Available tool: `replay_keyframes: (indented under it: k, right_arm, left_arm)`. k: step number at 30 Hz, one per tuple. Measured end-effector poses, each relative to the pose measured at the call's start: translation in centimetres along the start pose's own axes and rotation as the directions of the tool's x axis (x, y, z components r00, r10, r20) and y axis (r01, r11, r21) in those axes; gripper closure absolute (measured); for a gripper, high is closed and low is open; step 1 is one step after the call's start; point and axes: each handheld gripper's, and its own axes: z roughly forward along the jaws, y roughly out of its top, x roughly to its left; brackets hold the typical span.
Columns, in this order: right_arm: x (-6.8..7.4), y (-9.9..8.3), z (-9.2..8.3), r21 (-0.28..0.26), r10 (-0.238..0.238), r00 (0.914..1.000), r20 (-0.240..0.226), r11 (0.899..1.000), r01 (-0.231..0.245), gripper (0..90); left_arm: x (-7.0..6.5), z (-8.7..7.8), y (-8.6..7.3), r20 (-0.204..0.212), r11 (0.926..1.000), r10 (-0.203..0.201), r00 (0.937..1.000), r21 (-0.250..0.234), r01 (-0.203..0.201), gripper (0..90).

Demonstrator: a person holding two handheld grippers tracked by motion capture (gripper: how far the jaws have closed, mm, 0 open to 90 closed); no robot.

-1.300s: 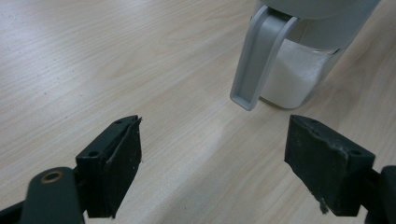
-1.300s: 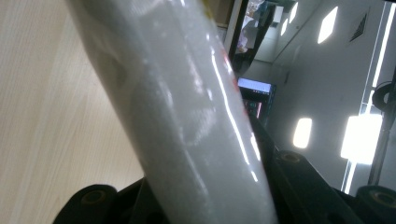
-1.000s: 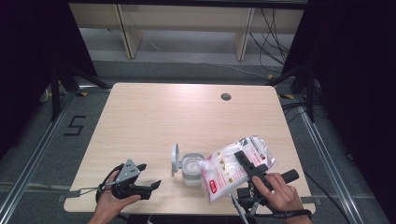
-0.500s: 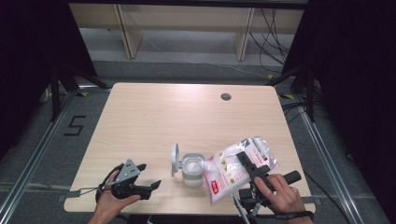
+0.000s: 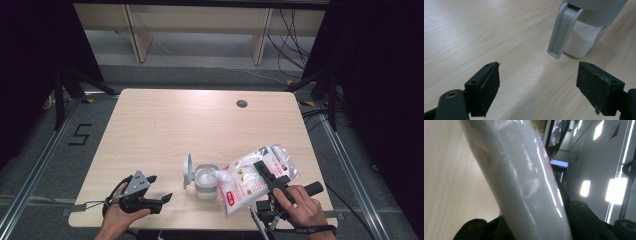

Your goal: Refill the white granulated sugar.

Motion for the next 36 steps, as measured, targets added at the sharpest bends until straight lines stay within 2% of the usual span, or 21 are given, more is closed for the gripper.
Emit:
replay_keyframes:
  k: [5,10,11,12,13,15,17,18,20,21,22,23,24,26,27,28,31,32,33,34,36]
  right_arm:
    - [0.25,-0.10,-0.35,0.026,0.016,0.9998,-0.011,1.000,-0.016,74.4]
    - [0.05,0.26,-0.18,-0.022,-0.036,0.9993,0.012,0.999,0.036,74.5]
    - [0.55,0.42,-0.40,0.017,0.037,0.9992,-0.016,0.999,-0.036,74.5]
    - [0.30,0.44,-0.10,-0.024,-0.019,0.9998,0.004,1.000,0.019,74.5]
    - [0.04,0.60,-0.14,-0.015,-0.048,0.9988,-0.007,0.999,0.047,74.5]
    - [0.66,0.82,-0.16,-0.003,0.038,0.9993,-0.007,0.999,-0.038,74.6]
    - [0.23,0.77,0.15,-0.034,-0.022,0.9997,0.006,0.999,0.023,74.6]
    - [0.35,0.87,0.08,-0.021,0.009,1.0000,0.004,1.000,-0.009,74.6]
    - [0.21,0.83,0.17,-0.019,0.002,1.0000,0.005,1.000,-0.002,74.6]
    - [-0.08,0.76,0.22,-0.023,-0.034,0.9994,-0.001,0.999,0.034,74.7]
    - [0.36,0.70,0.17,-0.005,0.024,0.9997,-0.008,1.000,-0.024,74.7]
    - [0.09,0.65,0.19,-0.011,-0.007,1.0000,0.000,1.000,0.007,74.7]
    - [0.35,0.53,0.15,0.004,0.023,0.9996,-0.015,1.000,-0.023,74.7]
    - [0.09,0.36,0.15,-0.001,-0.015,0.9999,-0.005,1.000,0.015,74.7]
    - [0.42,0.26,0.08,0.011,0.022,0.9996,-0.014,1.000,-0.022,74.7]
    - [0.26,0.09,0.25,-0.019,-0.020,0.9998,0.006,1.000,0.020,74.7]
    - [0.43,0.19,-0.08,0.007,0.005,0.9998,-0.018,1.000,-0.005,74.7]
    - [0.10,0.22,-0.04,-0.010,-0.043,0.9991,-0.005,0.999,0.043,74.7]
    - [0.38,0.22,-0.03,-0.015,-0.017,0.9998,-0.004,1.000,0.017,74.7]
    - [0.14,0.40,-0.12,-0.016,-0.036,0.9993,-0.006,0.999,0.035,74.7]
    - [0.37,0.69,-0.19,-0.010,0.009,0.9999,-0.012,1.000,-0.009,74.7]
  left_arm:
    - [0.02,-0.02,0.01,0.000,1.0000,0.002,1.0000,0.000,-0.002,18.4]
    - [0.06,-0.07,0.03,0.000,1.0000,0.008,1.0000,0.000,-0.008,18.4]
    - [0.11,-0.09,0.06,-0.004,0.9998,0.020,0.9998,0.002,-0.020,18.4]
    - [-0.04,-0.03,0.00,0.000,1.0000,-0.006,1.0000,0.000,0.006,18.4]
    - [-0.06,-0.03,0.00,0.001,1.0000,-0.008,1.0000,0.000,0.008,18.4]
    - [-0.03,-0.02,0.00,-0.003,1.0000,-0.004,1.0000,0.002,0.004,18.4]
    - [-0.02,0.00,-0.01,0.000,1.0000,-0.005,1.0000,0.004,0.005,18.4]
    - [-0.03,0.01,-0.02,-0.003,1.0000,-0.003,1.0000,0.002,0.003,18.4]
    - [0.05,-0.03,0.00,-0.007,0.9999,0.010,0.9999,0.013,-0.010,18.4]
    - [0.05,-0.02,0.00,-0.007,0.9999,0.010,0.9999,0.012,-0.009,18.4]
    - [0.00,0.02,-0.01,-0.005,1.0000,0.003,1.0000,0.006,-0.003,18.4]
    - [0.04,-0.01,-0.01,-0.008,0.9999,0.009,0.9999,0.011,-0.009,18.4]
    - [0.04,-0.01,-0.01,-0.008,0.9999,0.008,0.9999,0.011,-0.008,18.4]
    - [-0.04,0.03,-0.01,-0.002,1.0000,-0.003,1.0000,0.001,0.003,18.4]
    - [-0.03,0.02,-0.01,-0.003,1.0000,-0.002,1.0000,0.002,0.002,18.4]
    - [-0.01,0.01,-0.01,-0.004,1.0000,0.000,1.0000,0.005,0.000,18.4]
    - [-0.03,-0.01,-0.02,-0.003,1.0000,-0.005,1.0000,0.003,0.005,18.4]
    - [-0.02,-0.02,-0.01,-0.003,1.0000,-0.004,1.0000,0.003,0.004,18.4]
    - [-0.02,-0.02,-0.01,-0.003,1.0000,-0.005,1.0000,0.003,0.005,18.4]
    - [-0.01,-0.03,-0.01,-0.003,1.0000,-0.004,1.0000,0.003,0.004,18.4]
    - [-0.05,0.00,-0.01,0.000,1.0000,-0.009,1.0000,-0.001,0.009,18.4]
